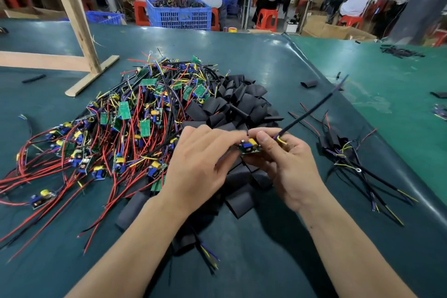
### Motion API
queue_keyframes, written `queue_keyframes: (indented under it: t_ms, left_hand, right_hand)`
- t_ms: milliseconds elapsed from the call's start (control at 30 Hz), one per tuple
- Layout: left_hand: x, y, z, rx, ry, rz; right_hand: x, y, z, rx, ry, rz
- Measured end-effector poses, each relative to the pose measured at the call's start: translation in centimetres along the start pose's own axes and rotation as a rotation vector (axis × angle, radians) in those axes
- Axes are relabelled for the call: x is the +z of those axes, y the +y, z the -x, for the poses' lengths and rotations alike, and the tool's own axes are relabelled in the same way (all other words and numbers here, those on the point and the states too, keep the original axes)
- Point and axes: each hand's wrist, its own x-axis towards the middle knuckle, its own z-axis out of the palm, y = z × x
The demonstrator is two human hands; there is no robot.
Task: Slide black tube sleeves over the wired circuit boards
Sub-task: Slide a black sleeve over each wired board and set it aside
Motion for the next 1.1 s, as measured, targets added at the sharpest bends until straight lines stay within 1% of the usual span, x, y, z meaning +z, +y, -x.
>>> queue_keyframes:
  t_ms: [67,100,167,233,300,367,433,500,567,633,667,733,833,1000,1100]
  left_hand:
    - [0.0,-0.6,0.0,0.020,0.025,-0.040]
    - [-0.1,-1.0,0.1,0.000,0.036,-0.045]
    - [-0.6,-2.0,0.2,-0.099,0.054,-0.032]
    - [-1.2,-3.0,0.4,-0.254,0.066,-0.005]
    - [-1.8,-3.6,0.7,-0.391,0.073,0.038]
    - [-2.0,-3.6,0.7,-0.443,0.076,0.035]
    - [-1.9,-3.1,0.5,-0.422,0.027,-0.032]
    - [-1.7,-2.5,0.2,-0.316,-0.095,-0.036]
    - [-1.3,-1.7,0.3,-0.254,-0.316,0.010]
    - [-0.7,-1.4,0.6,-0.257,-0.530,-0.042]
    - [-0.4,-1.4,0.7,-0.259,-0.591,-0.079]
    - [-0.2,-1.8,0.8,-0.285,-0.612,-0.084]
    - [-0.2,-2.0,0.9,-0.322,-0.551,-0.036]
    - [0.3,-1.7,0.9,-0.352,-0.532,-0.125]
    - [0.7,-1.1,0.9,-0.320,-0.556,-0.207]
  right_hand:
    - [-0.3,-0.3,-0.1,0.005,0.038,-0.023]
    - [-0.6,-0.5,-0.2,-0.005,0.060,-0.040]
    - [-1.1,-1.0,-0.5,-0.025,0.101,-0.096]
    - [-1.6,-1.6,-0.7,-0.031,0.144,-0.156]
    - [-2.4,-2.0,-0.9,-0.042,0.189,-0.160]
    - [-3.0,-2.3,-1.1,-0.049,0.227,-0.143]
    - [-3.4,-2.5,-1.2,-0.032,0.261,-0.163]
    - [-3.5,-2.5,-1.3,-0.005,0.265,-0.207]
    - [-3.5,-2.2,-1.4,0.022,0.241,-0.252]
    - [-3.5,-1.9,-1.5,0.039,0.227,-0.280]
    - [-3.5,-1.9,-1.5,0.045,0.224,-0.282]
    - [-3.6,-1.7,-1.6,0.052,0.219,-0.287]
    - [-3.7,-1.6,-1.6,0.062,0.192,-0.284]
    - [-3.4,-1.6,-1.4,0.074,0.166,-0.263]
    - [-3.1,-1.5,-1.3,0.090,0.184,-0.261]
